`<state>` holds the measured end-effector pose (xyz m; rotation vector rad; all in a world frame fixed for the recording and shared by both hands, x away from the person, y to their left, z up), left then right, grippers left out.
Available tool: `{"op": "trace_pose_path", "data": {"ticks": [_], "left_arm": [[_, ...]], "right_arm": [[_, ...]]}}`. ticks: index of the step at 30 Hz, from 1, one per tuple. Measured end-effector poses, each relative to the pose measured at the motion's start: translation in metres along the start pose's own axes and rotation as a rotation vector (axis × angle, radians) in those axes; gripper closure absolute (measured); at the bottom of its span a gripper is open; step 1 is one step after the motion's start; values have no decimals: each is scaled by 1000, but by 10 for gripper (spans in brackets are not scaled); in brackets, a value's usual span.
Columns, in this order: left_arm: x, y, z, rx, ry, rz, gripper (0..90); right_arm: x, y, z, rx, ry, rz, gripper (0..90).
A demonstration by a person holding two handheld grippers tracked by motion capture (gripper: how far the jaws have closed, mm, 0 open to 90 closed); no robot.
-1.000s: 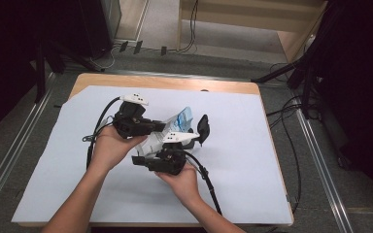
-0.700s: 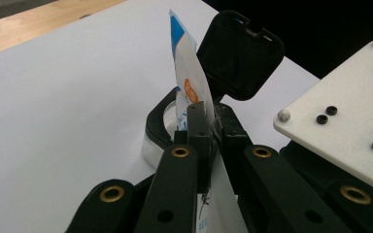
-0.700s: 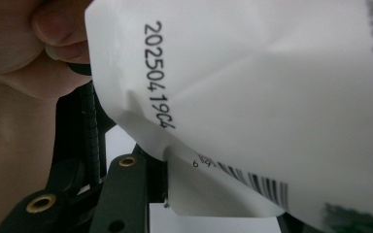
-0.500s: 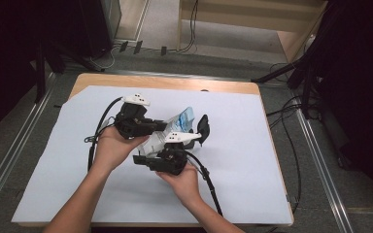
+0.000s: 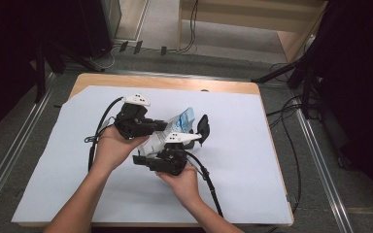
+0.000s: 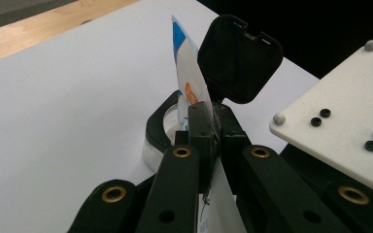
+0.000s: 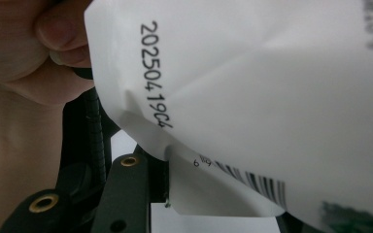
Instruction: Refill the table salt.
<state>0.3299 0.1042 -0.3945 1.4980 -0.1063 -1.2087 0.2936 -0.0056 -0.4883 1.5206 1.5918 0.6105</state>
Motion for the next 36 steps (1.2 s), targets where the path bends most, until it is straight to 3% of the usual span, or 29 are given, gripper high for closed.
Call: {"op": "trace_pose_path", "data": {"ticks": [25,36], "left_arm": [[-1,-1,-1,-9,0,0,895],[0,-1,0,-13,3,14,892]], "right_arm": [[2,-2,-1,-32,-30,-10,592],[0,-1,-1,-4,-13,-4,620]]}}
Point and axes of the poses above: each handheld gripper's, and its own axes: x roughly forward along the jaws, y roughly out of its top, z roughly to its right, the point moved 3 cm from there along x, roughly forward along the jaws, and after that the axes turned 4 degrees about y, right-handed, at the moved point
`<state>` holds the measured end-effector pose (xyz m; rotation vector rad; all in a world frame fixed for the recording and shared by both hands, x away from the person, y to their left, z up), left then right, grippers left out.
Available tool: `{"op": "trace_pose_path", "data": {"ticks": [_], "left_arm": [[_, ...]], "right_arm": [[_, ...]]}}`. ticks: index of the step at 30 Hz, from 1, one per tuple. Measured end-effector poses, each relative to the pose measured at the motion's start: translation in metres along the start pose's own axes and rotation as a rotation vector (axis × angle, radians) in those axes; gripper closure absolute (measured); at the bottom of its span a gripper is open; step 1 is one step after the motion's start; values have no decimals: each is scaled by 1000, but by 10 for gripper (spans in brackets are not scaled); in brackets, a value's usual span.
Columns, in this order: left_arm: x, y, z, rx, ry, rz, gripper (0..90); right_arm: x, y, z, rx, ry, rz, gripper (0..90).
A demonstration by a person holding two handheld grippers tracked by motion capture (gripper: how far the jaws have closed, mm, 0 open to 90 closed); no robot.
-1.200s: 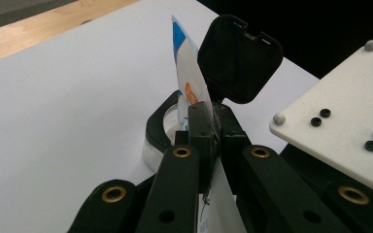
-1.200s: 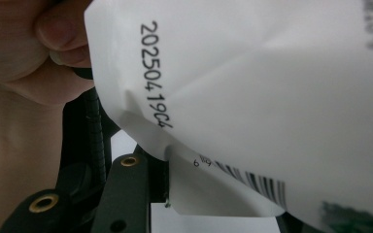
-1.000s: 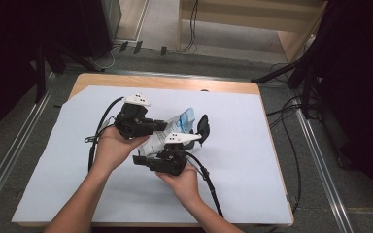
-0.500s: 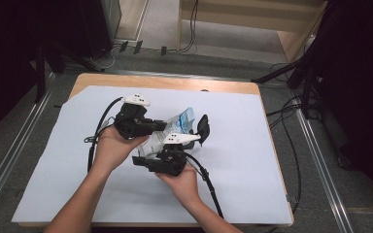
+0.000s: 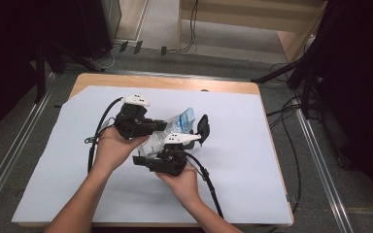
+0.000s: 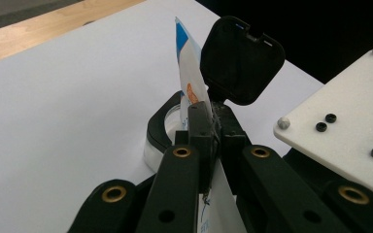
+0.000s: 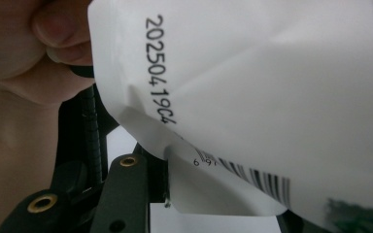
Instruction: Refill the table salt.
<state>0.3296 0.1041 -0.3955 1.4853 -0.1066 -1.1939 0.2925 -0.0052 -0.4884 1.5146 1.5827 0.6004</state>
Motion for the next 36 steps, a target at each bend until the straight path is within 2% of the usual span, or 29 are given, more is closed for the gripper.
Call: {"op": "trace_pose_path", "data": {"ticks": [36], "left_arm": [[2,0,2,1,2,9,876]], "right_arm": [[-1,1,2,19,19,6,624]]}}
Point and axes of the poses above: each handheld gripper's, and its own axes: x roughly forward along the jaws, y roughly out of its top, z roughly to its right, the point moved 3 cm from there along x, roughly forward along the jaws, and after that the axes turned 4 degrees about y, right-handed, at the moved point
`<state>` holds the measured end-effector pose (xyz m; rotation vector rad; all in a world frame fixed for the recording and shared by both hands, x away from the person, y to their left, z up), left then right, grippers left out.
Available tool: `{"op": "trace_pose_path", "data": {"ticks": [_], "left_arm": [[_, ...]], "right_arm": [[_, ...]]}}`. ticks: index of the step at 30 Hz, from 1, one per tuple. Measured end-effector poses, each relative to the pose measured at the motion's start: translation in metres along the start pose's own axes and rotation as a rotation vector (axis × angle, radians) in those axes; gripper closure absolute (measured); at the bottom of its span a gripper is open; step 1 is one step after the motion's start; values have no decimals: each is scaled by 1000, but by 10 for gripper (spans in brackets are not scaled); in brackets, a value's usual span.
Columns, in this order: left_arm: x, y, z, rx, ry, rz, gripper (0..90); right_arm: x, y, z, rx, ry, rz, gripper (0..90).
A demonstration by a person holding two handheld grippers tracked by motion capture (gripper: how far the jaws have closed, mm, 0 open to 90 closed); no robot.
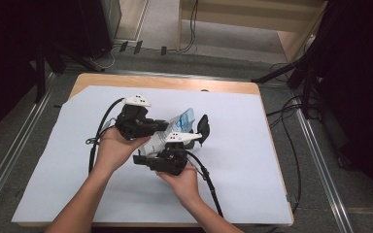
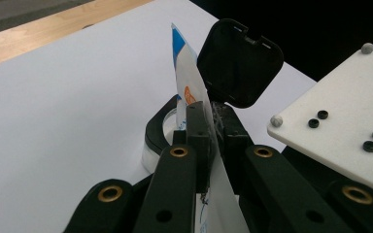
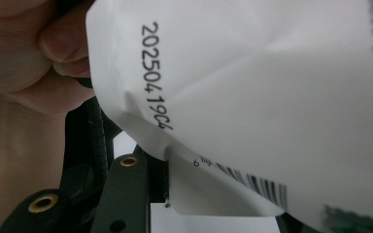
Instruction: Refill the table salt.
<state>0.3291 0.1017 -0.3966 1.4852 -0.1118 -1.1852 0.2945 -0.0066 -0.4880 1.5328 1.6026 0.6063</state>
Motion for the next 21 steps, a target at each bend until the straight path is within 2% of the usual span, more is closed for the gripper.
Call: {"op": "trace_pose_path", "data": {"ticks": [21], "left_arm": [[0,0,0,0,-4,2,875]], "right_arm": [[-1,0,0,-2,-2,-2,625]]}}
Point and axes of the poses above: each handheld gripper's, and its own axes: x roughly forward along the jaws, y roughly out of its top, z roughly to its right, the point moved 3 cm from there along x, roughly forward along the jaws, and after that the axes turned 4 degrees about y, right-handed, at the moved point
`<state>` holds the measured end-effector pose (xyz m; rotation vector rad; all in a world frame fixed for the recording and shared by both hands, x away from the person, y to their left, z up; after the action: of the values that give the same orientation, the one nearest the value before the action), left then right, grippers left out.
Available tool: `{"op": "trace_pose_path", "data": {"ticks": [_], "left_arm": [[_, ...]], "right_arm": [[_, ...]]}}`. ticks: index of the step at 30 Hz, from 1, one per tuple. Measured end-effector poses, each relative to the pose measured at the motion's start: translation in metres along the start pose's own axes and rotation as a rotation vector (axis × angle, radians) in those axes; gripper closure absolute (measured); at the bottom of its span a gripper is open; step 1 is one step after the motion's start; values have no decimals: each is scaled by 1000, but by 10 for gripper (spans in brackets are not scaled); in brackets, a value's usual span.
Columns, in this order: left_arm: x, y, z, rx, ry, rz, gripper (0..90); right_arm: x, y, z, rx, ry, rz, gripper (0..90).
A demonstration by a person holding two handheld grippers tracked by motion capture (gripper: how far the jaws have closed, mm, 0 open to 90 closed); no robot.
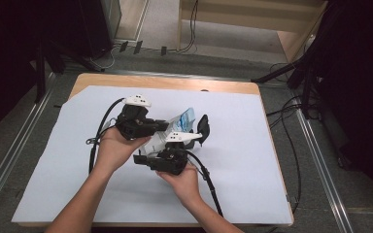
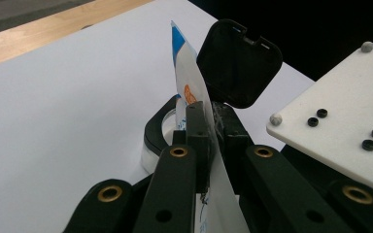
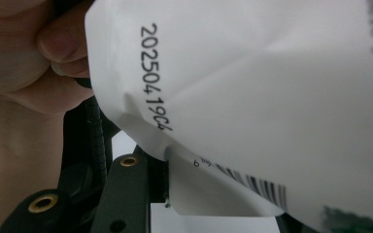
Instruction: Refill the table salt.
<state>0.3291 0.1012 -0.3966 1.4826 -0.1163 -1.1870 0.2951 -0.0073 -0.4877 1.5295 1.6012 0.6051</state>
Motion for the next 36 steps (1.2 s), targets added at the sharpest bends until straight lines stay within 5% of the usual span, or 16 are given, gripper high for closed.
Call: {"op": "trace_pose_path", "data": {"ticks": [11,17,26,36], "left_arm": [[0,0,0,3,5,1,880],[1,0,1,4,4,-3,885],[0,0,1,5,8,1,890],[-1,1,1,0,5,17,877]], "right_arm": [[1,-1,0,6,21,2,621],[2,-1,0,-16,-9,-10,589],[6,-5,-5,-122,-93,-54,594],[4,-3,-6,-84,-53,-29,619]]}}
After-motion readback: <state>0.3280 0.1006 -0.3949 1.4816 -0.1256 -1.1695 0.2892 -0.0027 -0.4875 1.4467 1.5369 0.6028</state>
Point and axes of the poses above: each handheld gripper's, and its own axes: x roughly forward along the jaws, y roughly out of its top, z roughly to its right, the point moved 3 cm from there along x, roughly forward along the jaws, and after that the axes turned 4 degrees about y, right-handed, at the moved point
